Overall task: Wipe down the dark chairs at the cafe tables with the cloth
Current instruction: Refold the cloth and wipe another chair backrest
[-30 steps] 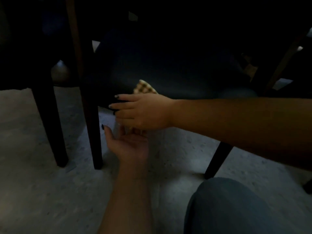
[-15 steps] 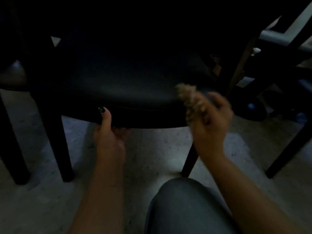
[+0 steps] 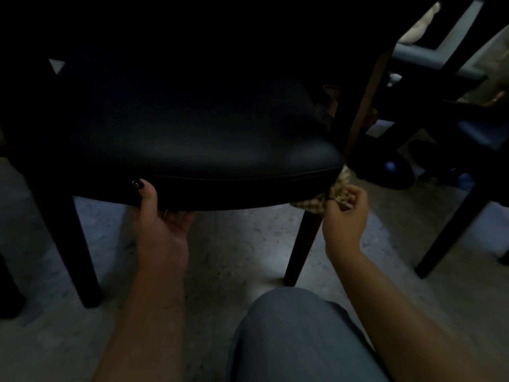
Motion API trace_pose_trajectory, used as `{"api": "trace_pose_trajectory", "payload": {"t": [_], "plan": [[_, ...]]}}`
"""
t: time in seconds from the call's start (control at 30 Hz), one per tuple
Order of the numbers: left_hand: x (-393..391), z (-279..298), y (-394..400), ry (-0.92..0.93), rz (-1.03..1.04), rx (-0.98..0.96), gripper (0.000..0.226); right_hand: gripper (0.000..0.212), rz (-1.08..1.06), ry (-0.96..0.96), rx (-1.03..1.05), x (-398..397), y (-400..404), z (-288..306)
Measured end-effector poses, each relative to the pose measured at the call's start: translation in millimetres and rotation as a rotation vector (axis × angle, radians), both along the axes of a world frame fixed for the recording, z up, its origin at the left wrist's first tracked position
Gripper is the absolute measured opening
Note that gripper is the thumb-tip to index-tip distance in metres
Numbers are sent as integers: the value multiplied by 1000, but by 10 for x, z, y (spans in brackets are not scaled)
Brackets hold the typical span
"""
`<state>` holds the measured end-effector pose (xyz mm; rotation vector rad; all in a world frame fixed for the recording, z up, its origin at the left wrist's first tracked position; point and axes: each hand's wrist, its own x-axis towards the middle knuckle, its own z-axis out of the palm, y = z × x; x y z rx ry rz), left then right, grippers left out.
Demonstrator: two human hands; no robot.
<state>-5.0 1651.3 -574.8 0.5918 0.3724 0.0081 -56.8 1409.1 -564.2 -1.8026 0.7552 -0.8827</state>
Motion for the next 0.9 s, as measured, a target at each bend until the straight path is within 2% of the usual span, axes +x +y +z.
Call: {"api": "trace_pose_trajectory", "payload": {"t": [0.1, 0.13, 0.2, 0.27, 0.33, 0.4, 0.47, 0.57, 0.67, 0.73, 0.9], "plan": [[14, 2, -11, 6, 6, 6, 48, 33, 204, 54, -145, -115, 156, -48], [15, 0, -20, 14, 12, 4, 49, 30, 206, 56, -167, -122, 144, -39], [7, -3, -28, 8, 16, 6, 46, 26, 76, -14, -131, -96, 29, 37], [2, -16, -13, -9, 4, 22, 42, 28, -78, -103, -71, -14, -96, 173], [2, -30, 12, -18, -1, 26, 43, 30, -123, -116, -98, 76, -62, 230], [16, -40, 24, -15, 2, 25, 46, 32, -81, -93, -130, 114, 132, 184], [24, -31, 13, -4, 4, 24, 49, 33, 57, -83, -180, 64, 323, 107], [17, -14, -16, 14, 20, 7, 53, 30, 187, -49, -239, -20, 263, 116], [18, -6, -17, 16, 26, -9, 48, 24, 56, -81, -130, -23, 10, 205], [13, 1, -12, 2, 23, -17, 41, 26, -15, -90, -129, 8, 30, 200], [-15, 32, 24, -13, -6, -37, 42, 34, 107, -89, -239, 11, 446, 92]]}}
